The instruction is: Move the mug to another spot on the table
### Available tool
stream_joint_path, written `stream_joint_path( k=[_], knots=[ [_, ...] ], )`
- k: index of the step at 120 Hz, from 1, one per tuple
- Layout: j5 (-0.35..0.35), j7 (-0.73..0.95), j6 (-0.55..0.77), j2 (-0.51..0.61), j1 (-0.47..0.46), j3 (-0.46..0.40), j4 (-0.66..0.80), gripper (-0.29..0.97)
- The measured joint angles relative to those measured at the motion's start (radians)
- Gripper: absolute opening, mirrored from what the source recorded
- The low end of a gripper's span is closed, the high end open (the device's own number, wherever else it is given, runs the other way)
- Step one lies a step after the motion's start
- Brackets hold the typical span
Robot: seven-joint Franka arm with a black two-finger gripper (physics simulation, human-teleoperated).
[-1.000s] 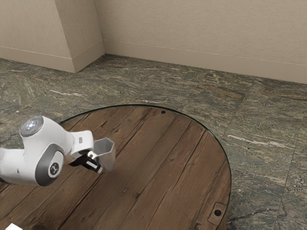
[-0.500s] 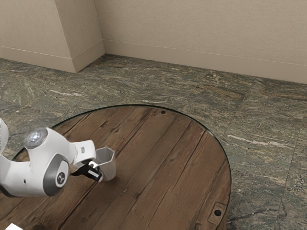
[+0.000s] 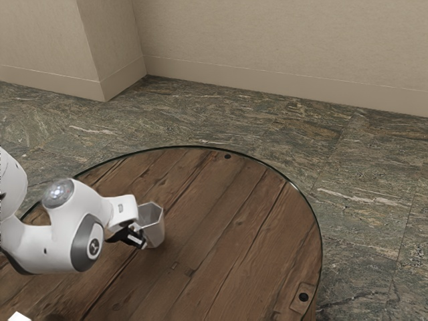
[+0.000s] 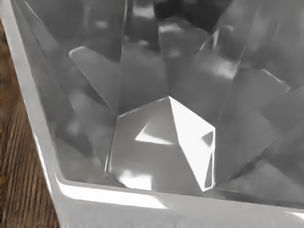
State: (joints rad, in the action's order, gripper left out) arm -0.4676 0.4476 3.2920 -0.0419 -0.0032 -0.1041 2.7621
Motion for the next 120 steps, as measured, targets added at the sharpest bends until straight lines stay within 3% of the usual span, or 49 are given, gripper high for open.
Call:
stream_joint_path(
  k=[4, 20, 32, 66, 100, 120],
  knots=[
    [-0.001, 0.001, 0.001, -0.007, 0.000, -0.001, -0.002, -0.03],
    [-0.001, -0.001, 0.000, -0.020, -0.002, -0.003, -0.003, 0.27],
    [-0.004, -0.003, -0.022, 0.001, -0.003, -0.002, 0.001, 0.43],
    [-0.002, -0.014, -0.432, 0.129, -0.002, 0.025, -0.028, 0.61],
    [0.225, -0.052, -0.949, 0.324, -0.002, 0.043, -0.239, 0.66],
    [0.378, -0.105, -1.191, 0.191, 0.000, 0.107, -0.699, 0.67]
  ],
)
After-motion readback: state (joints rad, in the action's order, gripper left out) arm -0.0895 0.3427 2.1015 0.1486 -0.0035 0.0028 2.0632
